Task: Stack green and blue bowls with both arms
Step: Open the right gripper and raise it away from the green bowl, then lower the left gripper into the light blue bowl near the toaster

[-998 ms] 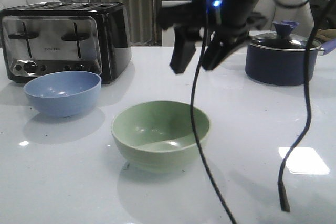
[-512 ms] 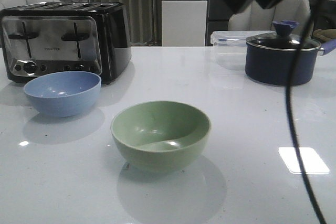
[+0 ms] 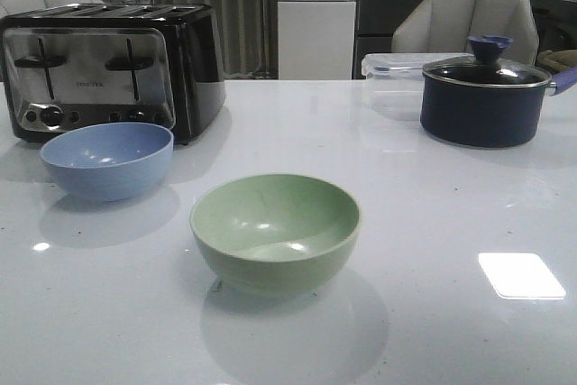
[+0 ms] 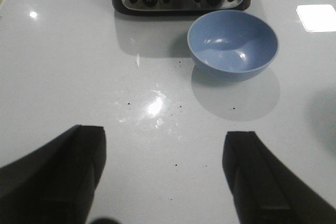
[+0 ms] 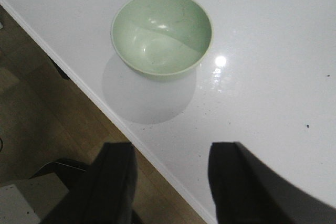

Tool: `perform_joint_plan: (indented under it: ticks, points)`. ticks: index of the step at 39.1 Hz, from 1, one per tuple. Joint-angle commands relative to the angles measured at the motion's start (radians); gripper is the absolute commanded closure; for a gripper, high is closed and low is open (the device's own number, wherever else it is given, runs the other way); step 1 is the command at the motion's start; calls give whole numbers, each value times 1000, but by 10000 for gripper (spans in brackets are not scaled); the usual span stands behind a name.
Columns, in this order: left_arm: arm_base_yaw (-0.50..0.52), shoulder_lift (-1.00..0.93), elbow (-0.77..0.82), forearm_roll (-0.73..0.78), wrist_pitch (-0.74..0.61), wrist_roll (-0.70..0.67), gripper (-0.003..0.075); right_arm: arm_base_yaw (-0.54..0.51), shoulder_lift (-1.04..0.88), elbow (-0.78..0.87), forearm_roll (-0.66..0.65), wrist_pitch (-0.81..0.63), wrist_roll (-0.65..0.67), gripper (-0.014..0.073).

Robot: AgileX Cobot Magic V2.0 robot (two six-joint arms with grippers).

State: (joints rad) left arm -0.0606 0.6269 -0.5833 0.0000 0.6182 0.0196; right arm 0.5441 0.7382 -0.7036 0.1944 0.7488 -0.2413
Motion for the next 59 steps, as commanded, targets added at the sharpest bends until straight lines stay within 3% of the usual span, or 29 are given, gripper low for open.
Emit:
perform_joint_plan:
  ticks: [1,9,24,40,59]
  points:
    - [-6,67,-66,-9,-75,9,192,1,-47,-19,3,-39,-10,162]
    - [-14,237,-189,-9,-61,12,192,1,-71,-19,3,12,-10,162]
    - [-118,603,-411,0,-90,12,192,1,-71,-19,3,78,-10,162]
    - [-118,893,-601,0,-43,12,192,1,-71,-19,8,188,-10,162]
    - [-110,1174,-839,34,36,12,192,1,-71,-19,8,193,-10,162]
